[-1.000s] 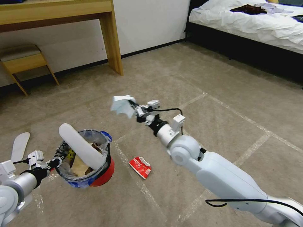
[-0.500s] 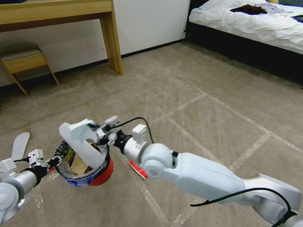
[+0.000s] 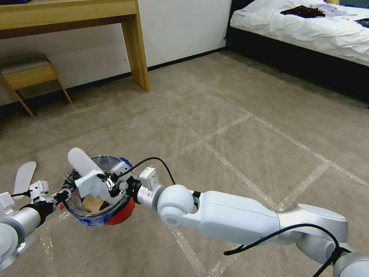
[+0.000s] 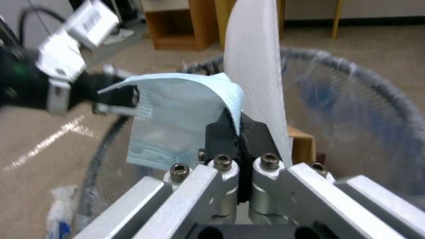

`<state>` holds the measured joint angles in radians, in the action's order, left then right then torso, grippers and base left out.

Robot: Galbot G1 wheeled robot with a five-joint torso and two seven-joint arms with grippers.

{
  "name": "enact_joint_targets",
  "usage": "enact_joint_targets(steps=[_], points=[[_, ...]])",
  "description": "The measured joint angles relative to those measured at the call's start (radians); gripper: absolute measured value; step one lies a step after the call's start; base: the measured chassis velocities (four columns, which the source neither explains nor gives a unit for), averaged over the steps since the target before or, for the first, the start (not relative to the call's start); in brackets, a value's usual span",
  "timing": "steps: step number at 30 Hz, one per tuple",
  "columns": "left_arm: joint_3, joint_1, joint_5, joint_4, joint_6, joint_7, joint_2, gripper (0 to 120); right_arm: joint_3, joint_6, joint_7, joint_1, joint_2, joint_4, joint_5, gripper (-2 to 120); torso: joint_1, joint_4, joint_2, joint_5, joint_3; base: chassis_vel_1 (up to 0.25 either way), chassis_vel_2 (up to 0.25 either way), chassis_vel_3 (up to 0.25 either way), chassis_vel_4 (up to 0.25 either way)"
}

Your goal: Pick up the trash bin and place the garbage on the floor into it.

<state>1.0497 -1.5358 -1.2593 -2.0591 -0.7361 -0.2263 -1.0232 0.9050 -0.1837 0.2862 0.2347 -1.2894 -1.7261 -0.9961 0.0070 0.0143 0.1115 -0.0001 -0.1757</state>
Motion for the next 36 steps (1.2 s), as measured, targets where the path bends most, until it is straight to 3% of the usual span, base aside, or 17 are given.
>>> enact_joint_targets(steps=[29, 36], points=[[0.033, -0.026, -0.001, -0.044, 0.001, 0.009, -0.025, 0, 0.063, -0.032, 0.028, -0.052, -0.061, 0.103, 0.025, 0, 0.000, 0.0000, 0.000, 0.0000, 0.000, 0.000, 0.000, 0.000, 0.000], [0.036, -0.027, 0.005, -0.042, 0.001, 0.013, -0.027, 0, 0.056, -0.045, 0.050, -0.054, -0.061, 0.090, 0.023, 21, 0.000, -0.0001, 0.000, 0.0001, 0.000, 0.000, 0.000, 0.000, 0.000]])
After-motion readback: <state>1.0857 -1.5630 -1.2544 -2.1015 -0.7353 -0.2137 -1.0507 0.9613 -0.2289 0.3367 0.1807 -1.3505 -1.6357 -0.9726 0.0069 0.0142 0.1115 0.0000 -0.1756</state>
